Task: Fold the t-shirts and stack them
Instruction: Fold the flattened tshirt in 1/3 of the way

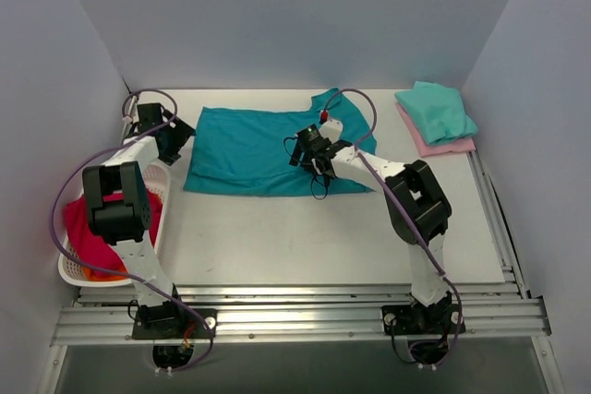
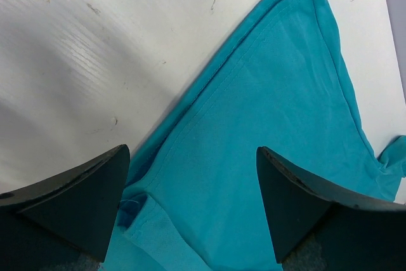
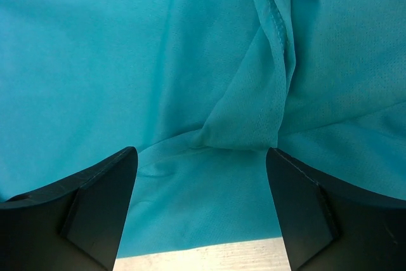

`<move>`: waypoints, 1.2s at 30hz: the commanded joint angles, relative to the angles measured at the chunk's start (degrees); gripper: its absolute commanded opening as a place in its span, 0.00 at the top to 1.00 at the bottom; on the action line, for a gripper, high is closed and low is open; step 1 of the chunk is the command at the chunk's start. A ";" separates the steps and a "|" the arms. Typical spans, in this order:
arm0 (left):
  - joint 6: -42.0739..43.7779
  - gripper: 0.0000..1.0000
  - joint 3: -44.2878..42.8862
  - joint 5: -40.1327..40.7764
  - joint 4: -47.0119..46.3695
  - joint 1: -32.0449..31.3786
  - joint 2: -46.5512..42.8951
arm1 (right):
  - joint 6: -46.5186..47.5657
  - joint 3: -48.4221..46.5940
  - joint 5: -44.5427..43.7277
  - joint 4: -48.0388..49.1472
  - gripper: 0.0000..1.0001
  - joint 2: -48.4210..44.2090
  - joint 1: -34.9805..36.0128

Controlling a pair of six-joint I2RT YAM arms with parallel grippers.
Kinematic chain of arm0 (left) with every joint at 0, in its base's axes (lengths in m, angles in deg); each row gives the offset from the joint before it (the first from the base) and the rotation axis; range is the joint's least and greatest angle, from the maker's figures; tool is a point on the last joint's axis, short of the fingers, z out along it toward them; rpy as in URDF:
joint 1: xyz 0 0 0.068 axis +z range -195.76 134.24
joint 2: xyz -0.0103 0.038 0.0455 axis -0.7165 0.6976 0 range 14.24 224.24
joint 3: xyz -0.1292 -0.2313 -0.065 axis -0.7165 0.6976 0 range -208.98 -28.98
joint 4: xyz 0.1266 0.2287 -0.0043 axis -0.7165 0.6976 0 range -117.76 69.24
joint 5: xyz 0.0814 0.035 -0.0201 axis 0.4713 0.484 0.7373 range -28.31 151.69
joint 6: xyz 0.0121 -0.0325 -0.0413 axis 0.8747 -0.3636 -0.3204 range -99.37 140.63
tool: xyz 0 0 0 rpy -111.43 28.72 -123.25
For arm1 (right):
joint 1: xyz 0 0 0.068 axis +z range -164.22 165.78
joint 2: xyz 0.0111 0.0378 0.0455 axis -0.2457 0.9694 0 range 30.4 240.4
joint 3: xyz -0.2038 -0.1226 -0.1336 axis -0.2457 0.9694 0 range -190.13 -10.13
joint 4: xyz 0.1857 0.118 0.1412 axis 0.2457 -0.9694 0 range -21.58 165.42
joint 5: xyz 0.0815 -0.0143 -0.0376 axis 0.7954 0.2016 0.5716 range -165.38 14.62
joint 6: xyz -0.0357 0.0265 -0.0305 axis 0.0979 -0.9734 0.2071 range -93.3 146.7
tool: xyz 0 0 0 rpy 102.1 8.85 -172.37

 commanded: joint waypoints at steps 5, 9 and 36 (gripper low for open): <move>0.94 0.11 0.95 -0.42 -2.86 0.11 -2.47 | -0.92 0.39 -2.36 0.42 0.23 0.03 -0.88; 0.85 0.11 1.30 -0.42 -3.57 0.11 -2.12 | -1.09 0.74 -2.10 1.56 0.24 0.82 -2.28; 0.59 0.12 1.30 -2.00 -4.80 0.02 -0.62 | -2.24 -2.42 -1.13 2.71 0.32 5.57 -4.57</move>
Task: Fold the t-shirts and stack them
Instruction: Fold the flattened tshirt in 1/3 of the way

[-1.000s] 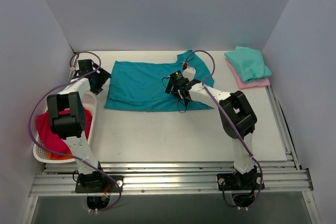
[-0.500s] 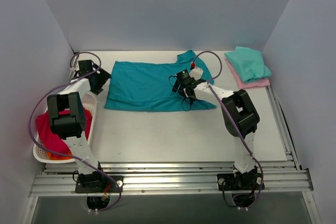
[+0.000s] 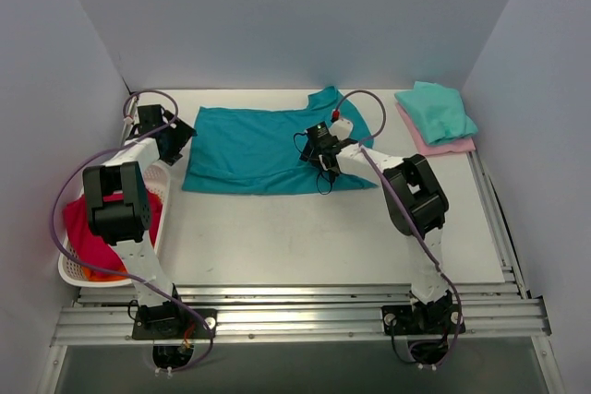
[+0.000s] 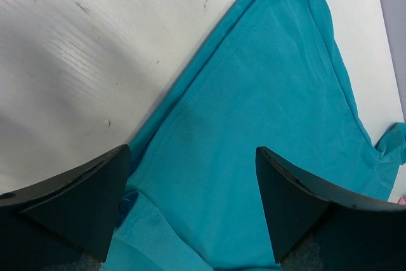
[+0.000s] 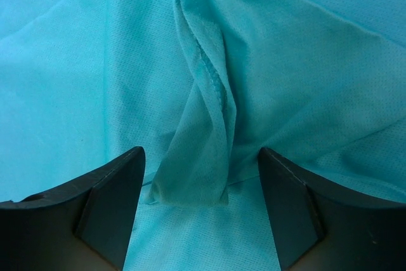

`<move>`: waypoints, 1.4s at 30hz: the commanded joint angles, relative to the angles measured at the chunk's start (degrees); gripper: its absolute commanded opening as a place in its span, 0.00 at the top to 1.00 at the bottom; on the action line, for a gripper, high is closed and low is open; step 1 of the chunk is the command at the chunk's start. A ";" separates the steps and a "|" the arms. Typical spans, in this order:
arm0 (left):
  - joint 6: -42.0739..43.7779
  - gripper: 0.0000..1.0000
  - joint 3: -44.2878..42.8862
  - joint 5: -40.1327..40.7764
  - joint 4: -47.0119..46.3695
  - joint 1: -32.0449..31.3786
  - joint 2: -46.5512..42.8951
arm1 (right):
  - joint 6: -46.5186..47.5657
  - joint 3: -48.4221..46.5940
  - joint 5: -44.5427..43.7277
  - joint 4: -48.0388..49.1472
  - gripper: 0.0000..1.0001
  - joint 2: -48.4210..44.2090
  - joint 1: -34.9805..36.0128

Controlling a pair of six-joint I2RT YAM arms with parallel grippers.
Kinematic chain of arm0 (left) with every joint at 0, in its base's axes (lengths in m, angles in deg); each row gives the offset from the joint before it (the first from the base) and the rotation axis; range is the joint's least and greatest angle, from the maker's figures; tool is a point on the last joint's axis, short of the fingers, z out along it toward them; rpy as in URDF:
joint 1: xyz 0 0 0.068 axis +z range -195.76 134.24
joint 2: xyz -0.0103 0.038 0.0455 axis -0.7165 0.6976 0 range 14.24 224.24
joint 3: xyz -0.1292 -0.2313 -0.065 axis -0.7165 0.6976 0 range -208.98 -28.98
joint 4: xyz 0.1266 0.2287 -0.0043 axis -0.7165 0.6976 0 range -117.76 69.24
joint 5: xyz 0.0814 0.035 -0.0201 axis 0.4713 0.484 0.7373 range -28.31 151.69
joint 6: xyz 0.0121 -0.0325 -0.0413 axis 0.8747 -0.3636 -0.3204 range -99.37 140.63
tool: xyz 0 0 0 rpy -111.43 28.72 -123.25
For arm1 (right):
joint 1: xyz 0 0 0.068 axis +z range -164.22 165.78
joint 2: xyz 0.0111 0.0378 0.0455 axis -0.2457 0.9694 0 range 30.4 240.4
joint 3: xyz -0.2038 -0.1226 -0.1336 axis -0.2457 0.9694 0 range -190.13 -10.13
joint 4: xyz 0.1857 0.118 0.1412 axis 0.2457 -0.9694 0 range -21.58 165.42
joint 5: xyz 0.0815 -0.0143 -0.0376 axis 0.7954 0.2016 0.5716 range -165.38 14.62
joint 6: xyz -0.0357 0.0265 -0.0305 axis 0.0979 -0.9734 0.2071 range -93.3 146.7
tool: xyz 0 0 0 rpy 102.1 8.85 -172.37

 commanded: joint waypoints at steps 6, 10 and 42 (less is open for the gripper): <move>0.61 0.12 0.19 -1.34 -2.72 0.11 -0.71 | -0.64 -6.17 -0.96 -2.81 0.34 2.47 -0.02; 0.52 0.12 0.19 -1.61 -2.99 0.11 -0.62 | -0.46 -8.28 -1.22 -3.68 0.34 2.99 0.24; 0.35 0.12 0.45 -2.40 -3.87 0.38 0.34 | -1.08 -10.83 -1.57 -2.90 0.43 6.24 0.86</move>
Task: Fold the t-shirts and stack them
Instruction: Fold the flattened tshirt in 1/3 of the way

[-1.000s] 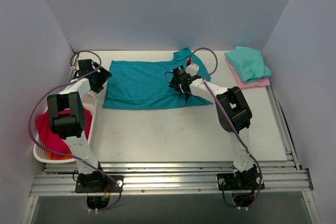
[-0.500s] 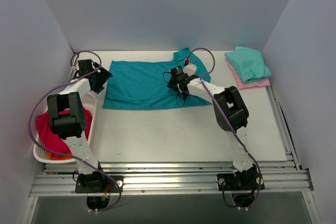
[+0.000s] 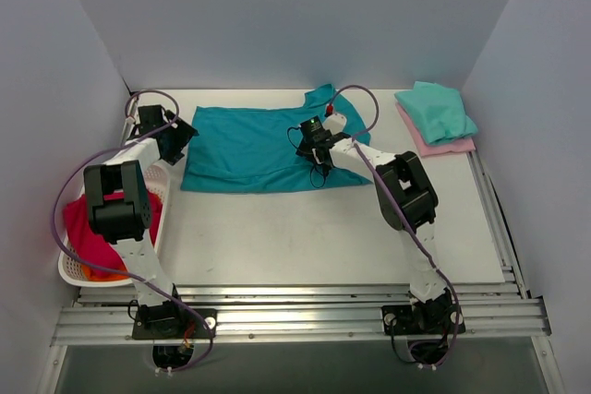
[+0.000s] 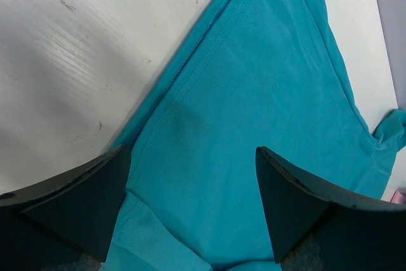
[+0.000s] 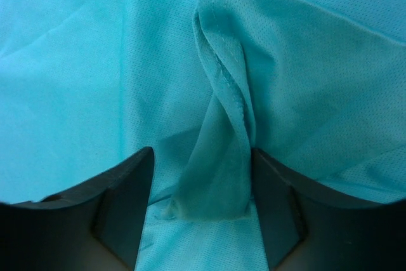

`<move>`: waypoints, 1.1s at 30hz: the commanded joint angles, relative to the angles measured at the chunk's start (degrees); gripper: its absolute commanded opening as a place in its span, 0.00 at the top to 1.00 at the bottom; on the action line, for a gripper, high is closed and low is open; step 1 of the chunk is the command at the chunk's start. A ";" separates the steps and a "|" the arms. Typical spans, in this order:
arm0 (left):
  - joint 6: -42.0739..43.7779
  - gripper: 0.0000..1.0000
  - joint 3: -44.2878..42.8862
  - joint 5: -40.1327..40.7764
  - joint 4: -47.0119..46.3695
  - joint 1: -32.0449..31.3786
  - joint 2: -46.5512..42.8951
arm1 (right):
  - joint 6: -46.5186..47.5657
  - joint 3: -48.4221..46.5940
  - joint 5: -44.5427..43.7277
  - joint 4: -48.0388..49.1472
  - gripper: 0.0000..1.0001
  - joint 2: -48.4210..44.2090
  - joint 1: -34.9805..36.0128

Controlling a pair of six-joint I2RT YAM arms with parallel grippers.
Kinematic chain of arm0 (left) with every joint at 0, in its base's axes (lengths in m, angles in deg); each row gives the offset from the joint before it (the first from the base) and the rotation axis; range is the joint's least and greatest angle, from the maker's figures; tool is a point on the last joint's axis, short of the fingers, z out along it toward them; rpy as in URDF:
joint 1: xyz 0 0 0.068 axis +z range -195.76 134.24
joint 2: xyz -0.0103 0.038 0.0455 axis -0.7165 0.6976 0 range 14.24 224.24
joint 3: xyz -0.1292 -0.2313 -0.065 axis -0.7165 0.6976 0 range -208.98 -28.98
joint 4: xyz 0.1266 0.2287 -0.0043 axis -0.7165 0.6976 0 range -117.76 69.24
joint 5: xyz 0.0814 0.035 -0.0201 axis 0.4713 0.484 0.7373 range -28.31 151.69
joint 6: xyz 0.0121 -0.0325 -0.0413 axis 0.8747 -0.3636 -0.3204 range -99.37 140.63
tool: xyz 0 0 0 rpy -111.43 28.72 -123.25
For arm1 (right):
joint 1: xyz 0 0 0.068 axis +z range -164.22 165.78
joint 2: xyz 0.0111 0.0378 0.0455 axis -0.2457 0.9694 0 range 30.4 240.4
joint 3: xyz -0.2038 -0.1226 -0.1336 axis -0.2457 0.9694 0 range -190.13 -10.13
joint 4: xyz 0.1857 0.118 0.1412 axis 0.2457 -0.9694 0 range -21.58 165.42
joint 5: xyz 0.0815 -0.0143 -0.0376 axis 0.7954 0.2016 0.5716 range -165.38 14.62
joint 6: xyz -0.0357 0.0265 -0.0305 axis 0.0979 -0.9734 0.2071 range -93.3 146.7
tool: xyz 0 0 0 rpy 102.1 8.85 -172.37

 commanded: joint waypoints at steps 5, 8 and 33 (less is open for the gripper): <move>0.35 0.12 0.50 -0.70 -2.58 0.44 -0.42 | -1.08 -5.88 -0.43 -0.16 0.76 3.18 0.22; 0.35 0.12 0.41 -0.70 -2.75 0.44 -0.42 | -0.90 -7.90 -0.43 -0.34 0.81 4.06 0.31; 1.66 0.12 1.55 -0.87 -4.42 0.53 -1.83 | 11.04 -36.66 -1.66 9.15 0.05 15.23 -5.65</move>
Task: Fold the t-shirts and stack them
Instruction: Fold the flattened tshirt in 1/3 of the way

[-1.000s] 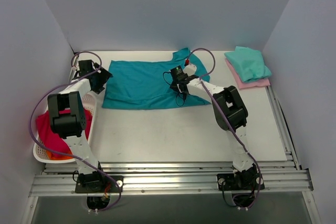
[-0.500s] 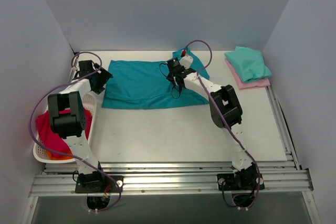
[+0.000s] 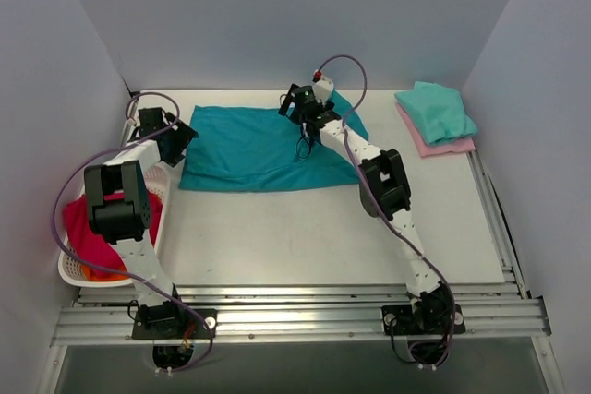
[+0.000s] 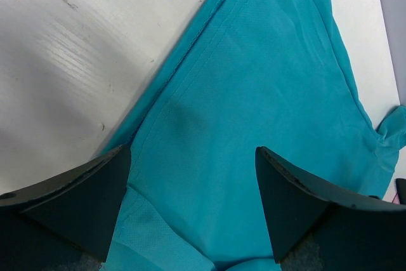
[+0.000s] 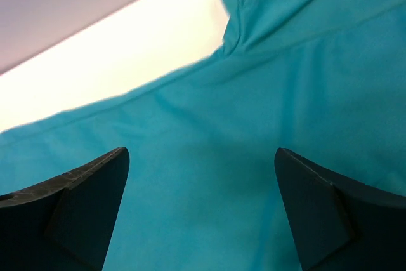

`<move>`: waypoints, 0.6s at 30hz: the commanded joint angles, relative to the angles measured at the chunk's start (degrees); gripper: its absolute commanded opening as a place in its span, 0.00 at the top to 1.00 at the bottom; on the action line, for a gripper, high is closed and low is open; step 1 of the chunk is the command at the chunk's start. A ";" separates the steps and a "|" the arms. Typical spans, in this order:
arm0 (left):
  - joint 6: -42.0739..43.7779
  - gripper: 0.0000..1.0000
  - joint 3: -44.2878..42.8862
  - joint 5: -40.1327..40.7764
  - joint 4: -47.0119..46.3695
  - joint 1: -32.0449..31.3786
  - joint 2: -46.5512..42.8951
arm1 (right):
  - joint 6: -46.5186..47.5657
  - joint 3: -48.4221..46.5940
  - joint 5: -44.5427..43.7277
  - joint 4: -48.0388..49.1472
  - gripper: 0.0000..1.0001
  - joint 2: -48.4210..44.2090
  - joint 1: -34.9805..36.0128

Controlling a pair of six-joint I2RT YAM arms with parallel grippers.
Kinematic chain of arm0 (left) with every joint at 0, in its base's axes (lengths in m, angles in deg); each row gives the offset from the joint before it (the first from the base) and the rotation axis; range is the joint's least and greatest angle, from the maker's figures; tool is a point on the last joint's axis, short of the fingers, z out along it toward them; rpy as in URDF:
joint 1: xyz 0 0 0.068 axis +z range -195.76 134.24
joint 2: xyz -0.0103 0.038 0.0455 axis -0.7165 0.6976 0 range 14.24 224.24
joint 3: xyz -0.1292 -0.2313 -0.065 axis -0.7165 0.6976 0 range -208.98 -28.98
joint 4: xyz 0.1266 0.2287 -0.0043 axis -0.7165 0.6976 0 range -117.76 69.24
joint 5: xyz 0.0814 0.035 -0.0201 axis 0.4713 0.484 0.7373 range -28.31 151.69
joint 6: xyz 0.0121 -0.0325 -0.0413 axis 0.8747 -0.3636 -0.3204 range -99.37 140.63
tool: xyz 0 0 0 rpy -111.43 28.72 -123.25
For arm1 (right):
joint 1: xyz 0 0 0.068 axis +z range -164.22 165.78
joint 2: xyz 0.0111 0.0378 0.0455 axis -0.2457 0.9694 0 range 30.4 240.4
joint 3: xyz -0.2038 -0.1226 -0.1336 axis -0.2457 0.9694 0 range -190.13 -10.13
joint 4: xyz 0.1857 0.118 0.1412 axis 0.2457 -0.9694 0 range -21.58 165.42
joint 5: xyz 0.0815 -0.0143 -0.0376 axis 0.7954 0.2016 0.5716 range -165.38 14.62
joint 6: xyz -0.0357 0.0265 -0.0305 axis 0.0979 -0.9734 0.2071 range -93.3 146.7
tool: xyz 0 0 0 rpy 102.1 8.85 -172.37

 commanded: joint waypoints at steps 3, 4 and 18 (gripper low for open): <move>1.91 0.12 1.47 -1.00 -3.88 0.18 -3.25 | 6.05 3.61 -3.19 3.93 0.05 -11.06 -6.55; 1.82 0.12 1.64 -1.00 -3.97 -0.08 -3.78 | 5.96 5.63 -3.46 3.49 0.05 -12.74 -8.30; 1.82 0.12 11.39 12.16 1.39 -11.07 -21.69 | -6.32 61.44 -16.30 4.71 0.04 -56.41 -9.37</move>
